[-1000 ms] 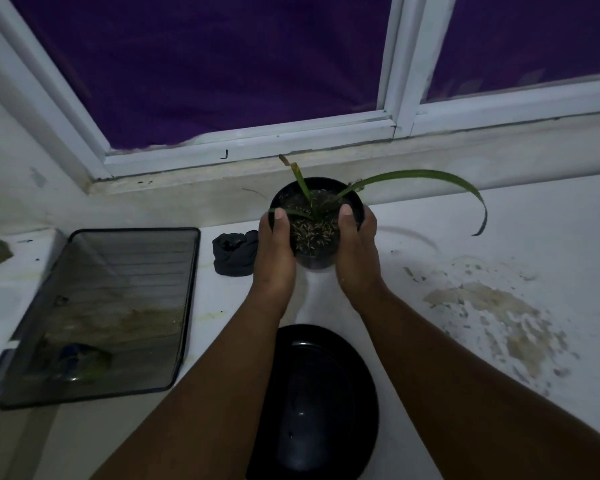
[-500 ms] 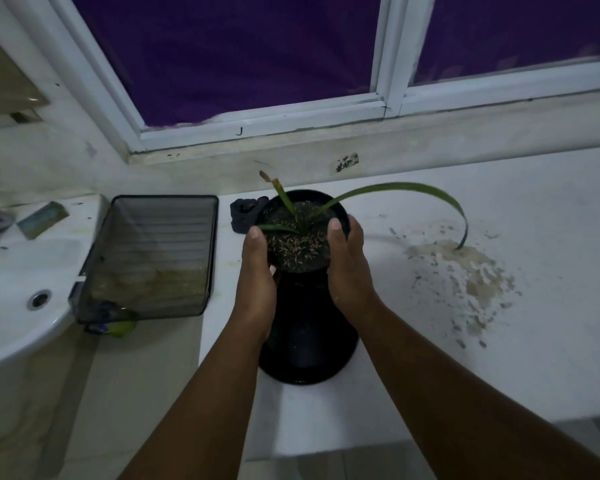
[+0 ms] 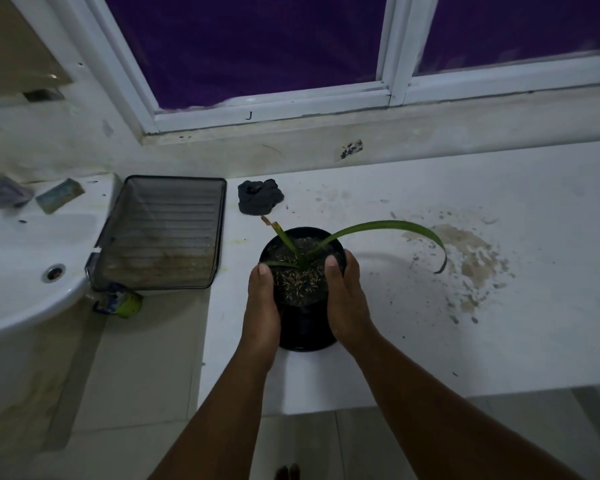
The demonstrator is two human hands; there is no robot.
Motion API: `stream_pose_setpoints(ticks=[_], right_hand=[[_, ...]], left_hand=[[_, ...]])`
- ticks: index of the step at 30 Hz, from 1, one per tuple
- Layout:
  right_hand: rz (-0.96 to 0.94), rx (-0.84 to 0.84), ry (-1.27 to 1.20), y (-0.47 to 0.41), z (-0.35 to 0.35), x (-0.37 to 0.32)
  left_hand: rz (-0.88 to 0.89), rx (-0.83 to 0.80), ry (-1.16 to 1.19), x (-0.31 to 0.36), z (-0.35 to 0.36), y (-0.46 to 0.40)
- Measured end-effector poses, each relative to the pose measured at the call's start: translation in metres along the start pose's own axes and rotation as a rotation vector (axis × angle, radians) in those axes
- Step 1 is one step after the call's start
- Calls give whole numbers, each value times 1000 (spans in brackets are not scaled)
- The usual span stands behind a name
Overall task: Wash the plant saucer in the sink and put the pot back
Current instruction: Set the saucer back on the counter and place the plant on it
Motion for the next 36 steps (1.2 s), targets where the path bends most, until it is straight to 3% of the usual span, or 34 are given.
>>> stream_pose_setpoints(ticks=[27, 36], right_hand=[[-57, 18, 4, 2, -2, 27], [81, 54, 216, 15, -10, 27]], left_hand=[[63, -7, -171, -21, -5, 6], [-38, 18, -316, -7, -10, 20]])
Point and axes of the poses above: each hand's wrist, its own y-axis away from the middle knuckle, its own z-axis out of the palm, x = y × z, the point moved 9 cm from there along -y, towards the middle knuckle, and after that the axes turned 10 degrees about z, right-handed, at the moved point
